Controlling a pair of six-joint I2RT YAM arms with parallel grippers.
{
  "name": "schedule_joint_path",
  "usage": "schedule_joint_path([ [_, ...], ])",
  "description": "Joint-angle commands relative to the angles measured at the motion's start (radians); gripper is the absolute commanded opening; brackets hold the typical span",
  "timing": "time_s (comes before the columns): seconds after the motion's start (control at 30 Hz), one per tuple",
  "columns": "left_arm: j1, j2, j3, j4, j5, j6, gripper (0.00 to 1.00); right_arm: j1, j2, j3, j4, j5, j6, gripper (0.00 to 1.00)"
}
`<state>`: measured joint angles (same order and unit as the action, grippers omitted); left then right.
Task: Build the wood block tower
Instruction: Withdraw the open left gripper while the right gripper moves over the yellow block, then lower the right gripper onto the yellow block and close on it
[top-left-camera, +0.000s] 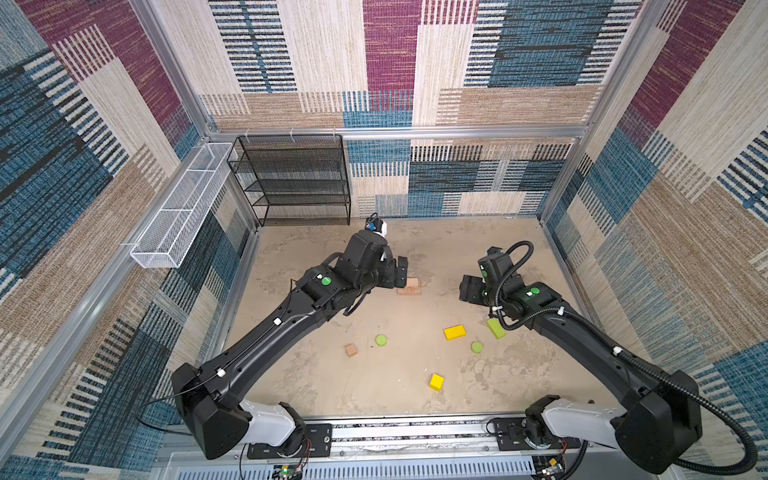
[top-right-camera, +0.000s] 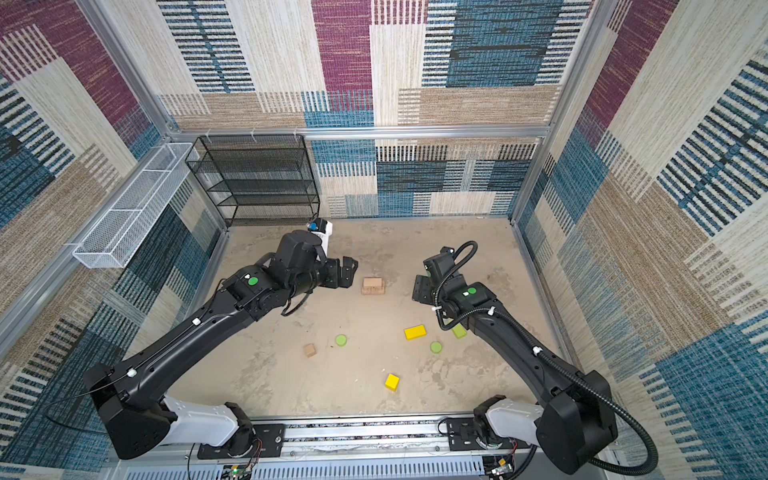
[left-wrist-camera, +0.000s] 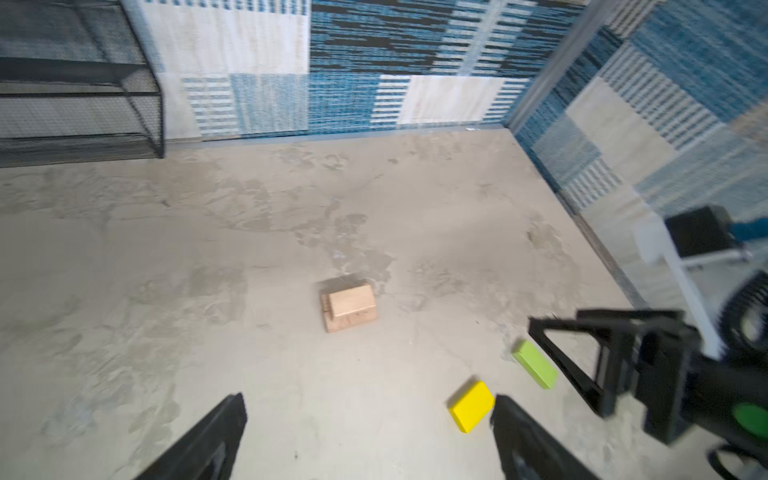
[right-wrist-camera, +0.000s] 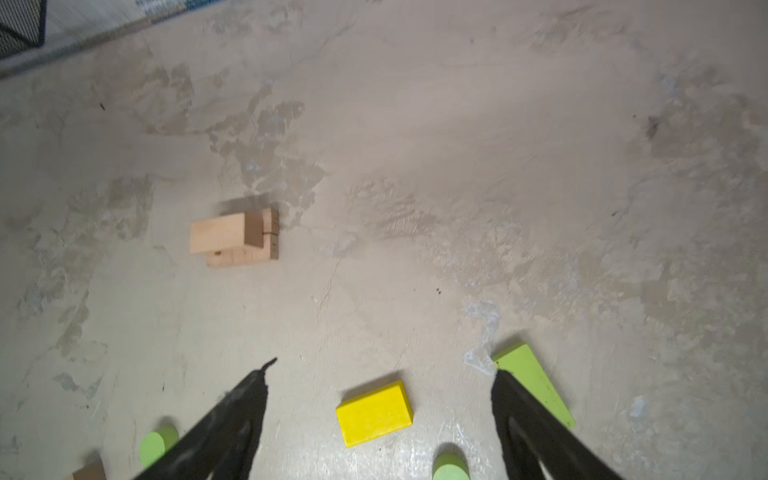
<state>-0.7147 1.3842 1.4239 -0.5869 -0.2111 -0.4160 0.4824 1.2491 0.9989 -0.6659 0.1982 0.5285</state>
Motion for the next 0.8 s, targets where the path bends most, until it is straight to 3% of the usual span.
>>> schedule_joint_path([
  [0.0, 0.056, -0.001, -0.021, 0.003, -0.043, 0.002, 0.97, 0.039, 0.029, -0.013, -0.063, -0.056, -0.007, 0.86],
  [0.17, 0.144, 0.015, -0.043, -0.018, -0.025, 0.003, 0.96, 0.078, 0.088, -0.046, -0.077, -0.105, -0.019, 0.89],
  [0.5, 0.2, -0.027, -0.176, 0.045, 0.029, 0.03, 0.95, 0.116, 0.186, -0.06, -0.077, -0.176, -0.067, 0.93],
  [0.77, 0.25, -0.007, -0.219, 0.051, 0.086, 0.031, 0.95, 0.136, 0.281, -0.027, -0.087, -0.13, -0.078, 0.95],
])
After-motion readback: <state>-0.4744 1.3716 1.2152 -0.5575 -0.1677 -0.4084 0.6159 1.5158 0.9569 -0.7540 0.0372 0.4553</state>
